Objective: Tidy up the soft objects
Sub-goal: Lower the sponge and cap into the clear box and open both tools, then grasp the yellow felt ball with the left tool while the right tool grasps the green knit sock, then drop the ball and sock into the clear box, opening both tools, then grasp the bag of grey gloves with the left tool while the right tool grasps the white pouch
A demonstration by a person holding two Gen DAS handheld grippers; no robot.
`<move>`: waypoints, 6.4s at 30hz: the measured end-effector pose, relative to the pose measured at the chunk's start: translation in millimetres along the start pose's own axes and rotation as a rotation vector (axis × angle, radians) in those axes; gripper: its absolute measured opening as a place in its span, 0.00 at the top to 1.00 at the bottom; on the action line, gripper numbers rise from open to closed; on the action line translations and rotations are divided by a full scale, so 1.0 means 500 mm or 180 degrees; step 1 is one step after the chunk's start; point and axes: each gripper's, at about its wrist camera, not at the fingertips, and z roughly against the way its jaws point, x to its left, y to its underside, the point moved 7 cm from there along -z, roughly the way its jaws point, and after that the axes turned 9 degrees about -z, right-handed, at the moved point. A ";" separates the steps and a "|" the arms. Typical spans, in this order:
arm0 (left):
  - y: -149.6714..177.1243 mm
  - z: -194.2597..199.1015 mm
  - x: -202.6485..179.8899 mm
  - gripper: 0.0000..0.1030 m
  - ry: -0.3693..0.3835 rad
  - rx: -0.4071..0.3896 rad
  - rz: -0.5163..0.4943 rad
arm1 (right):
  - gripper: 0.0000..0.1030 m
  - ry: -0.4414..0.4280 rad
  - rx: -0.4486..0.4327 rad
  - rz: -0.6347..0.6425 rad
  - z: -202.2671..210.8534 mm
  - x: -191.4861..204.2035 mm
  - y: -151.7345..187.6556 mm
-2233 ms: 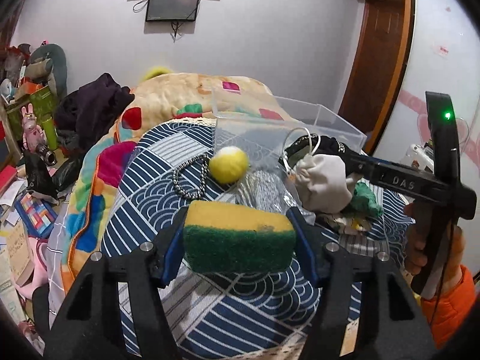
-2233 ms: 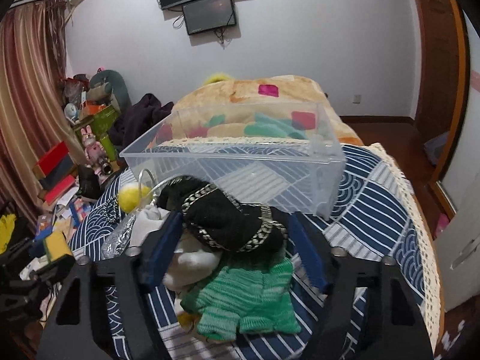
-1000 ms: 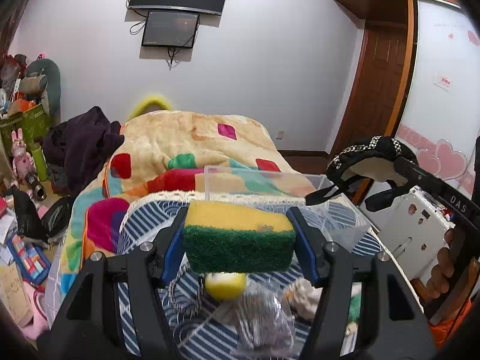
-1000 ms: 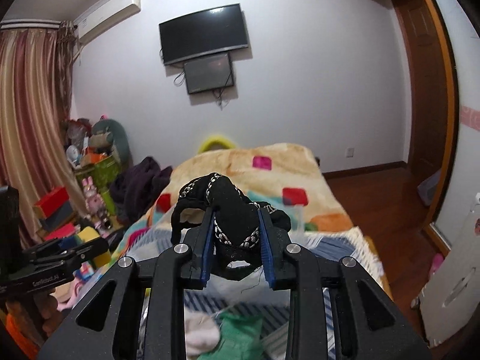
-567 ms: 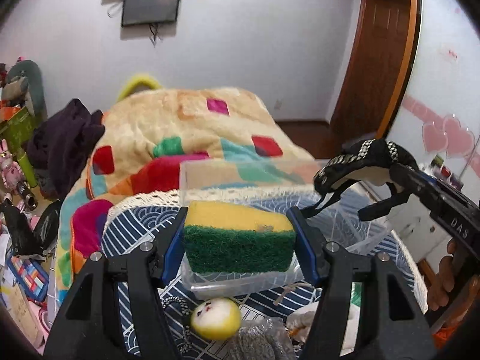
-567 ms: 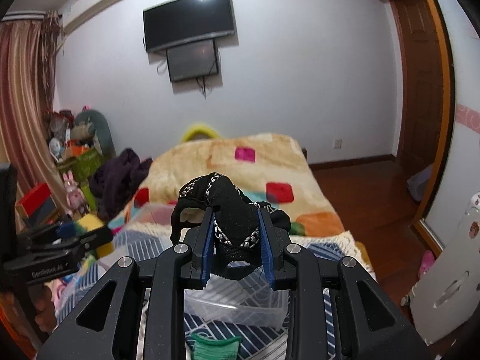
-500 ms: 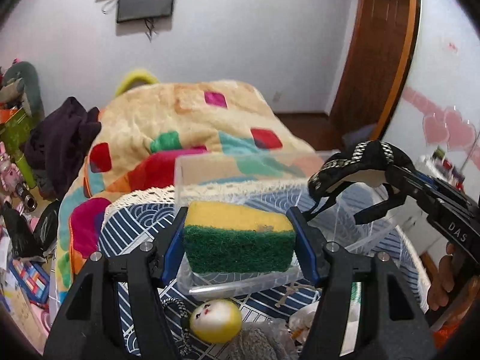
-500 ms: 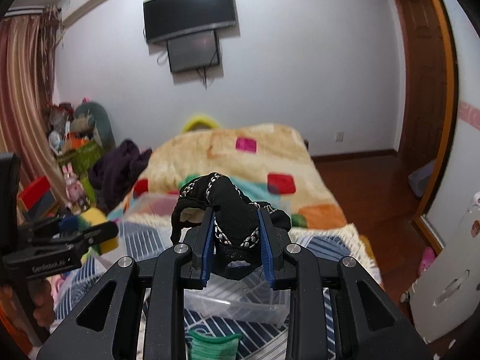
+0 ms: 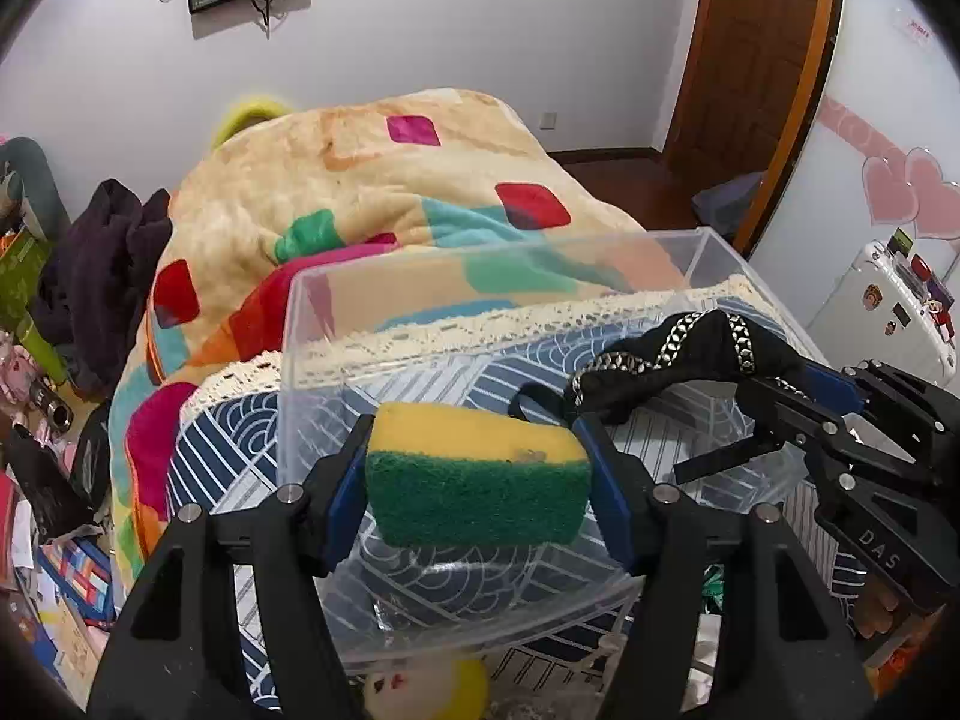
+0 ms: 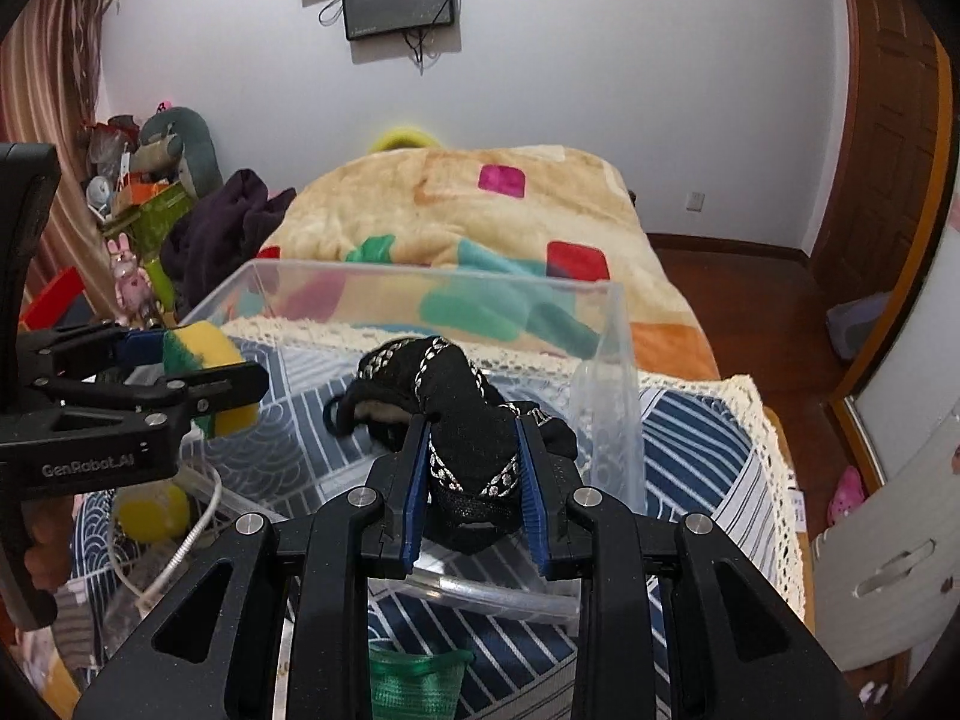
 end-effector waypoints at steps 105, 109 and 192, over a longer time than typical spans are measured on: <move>0.106 0.234 -0.011 0.62 -0.0083 -0.0918 -0.0036 | 0.87 -0.0348 -0.0625 -0.0088 0.148 -0.016 -0.001; 0.085 0.212 -0.004 0.62 -0.0069 -0.0893 0.0009 | 0.87 -0.0352 -0.0710 -0.0055 0.136 -0.001 -0.037; 0.277 0.102 -0.072 0.57 0.0383 -0.0151 0.0143 | 0.55 -0.0898 0.0436 0.0159 0.017 0.097 0.178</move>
